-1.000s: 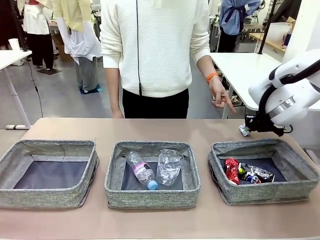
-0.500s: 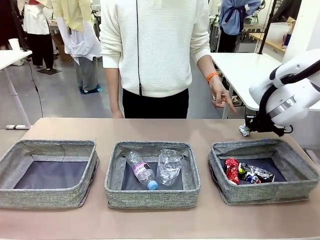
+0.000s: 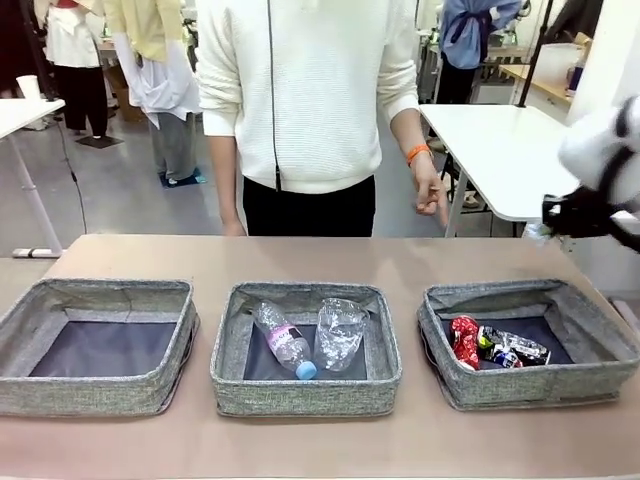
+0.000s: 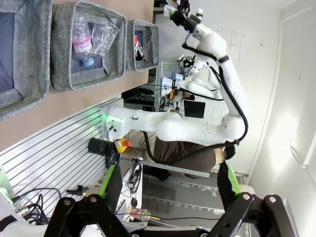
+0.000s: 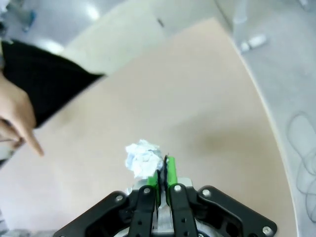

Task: Sort the waste into the appropriate baskets.
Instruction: Pick up the waste item pointed out by the person, then place the picked waste into the Fabric basket indicated by the person.

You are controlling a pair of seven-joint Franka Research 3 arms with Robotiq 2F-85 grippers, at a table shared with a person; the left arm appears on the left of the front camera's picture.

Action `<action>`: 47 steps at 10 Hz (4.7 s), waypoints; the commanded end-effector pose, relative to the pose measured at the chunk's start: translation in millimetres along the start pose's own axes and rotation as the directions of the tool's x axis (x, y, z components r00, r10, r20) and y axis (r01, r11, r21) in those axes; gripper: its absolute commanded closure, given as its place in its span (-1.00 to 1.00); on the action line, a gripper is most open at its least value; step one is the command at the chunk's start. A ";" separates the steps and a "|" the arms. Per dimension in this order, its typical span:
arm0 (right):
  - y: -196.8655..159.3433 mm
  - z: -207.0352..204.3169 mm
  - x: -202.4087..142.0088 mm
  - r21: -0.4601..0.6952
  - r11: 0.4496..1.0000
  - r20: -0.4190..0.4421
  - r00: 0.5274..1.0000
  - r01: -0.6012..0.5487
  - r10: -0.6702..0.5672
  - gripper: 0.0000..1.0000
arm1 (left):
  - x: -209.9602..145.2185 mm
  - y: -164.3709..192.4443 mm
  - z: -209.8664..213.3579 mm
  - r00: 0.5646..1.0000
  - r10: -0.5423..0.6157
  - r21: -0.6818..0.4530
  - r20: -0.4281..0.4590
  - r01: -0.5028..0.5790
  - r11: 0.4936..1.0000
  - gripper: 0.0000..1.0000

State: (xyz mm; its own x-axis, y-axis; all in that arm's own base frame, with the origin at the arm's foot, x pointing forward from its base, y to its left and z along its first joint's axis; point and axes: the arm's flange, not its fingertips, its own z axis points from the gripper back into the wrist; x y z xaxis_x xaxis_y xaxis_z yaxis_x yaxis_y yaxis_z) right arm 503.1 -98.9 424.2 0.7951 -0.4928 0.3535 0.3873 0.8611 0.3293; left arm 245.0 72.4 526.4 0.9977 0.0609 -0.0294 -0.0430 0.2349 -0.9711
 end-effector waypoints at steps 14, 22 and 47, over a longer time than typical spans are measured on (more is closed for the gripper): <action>369.6 211.9 -171.0 0.173 0.918 -0.422 0.815 -0.357 0.397 0.87 | -1.8 -3.7 0.3 1.000 -0.001 -0.013 -0.002 0.001 1.000 -1.00; 417.8 246.5 -248.3 0.224 0.861 -0.342 0.791 -0.456 0.507 0.87 | -1.8 -3.7 0.3 1.000 -0.001 -0.013 -0.002 0.001 1.000 -1.00; 448.5 316.0 -235.0 0.204 0.788 -0.217 0.758 -0.582 0.616 0.87 | -1.8 -3.7 0.3 1.000 -0.001 -0.013 -0.002 0.001 1.000 -1.00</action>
State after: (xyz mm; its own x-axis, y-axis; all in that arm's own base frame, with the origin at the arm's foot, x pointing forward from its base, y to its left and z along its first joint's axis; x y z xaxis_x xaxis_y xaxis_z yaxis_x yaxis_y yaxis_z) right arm 346.3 365.9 767.0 0.9428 0.1930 0.2720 -0.2576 0.9394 0.2263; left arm 245.3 72.7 526.0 0.9975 0.0632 -0.0323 -0.0464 0.2361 -0.9706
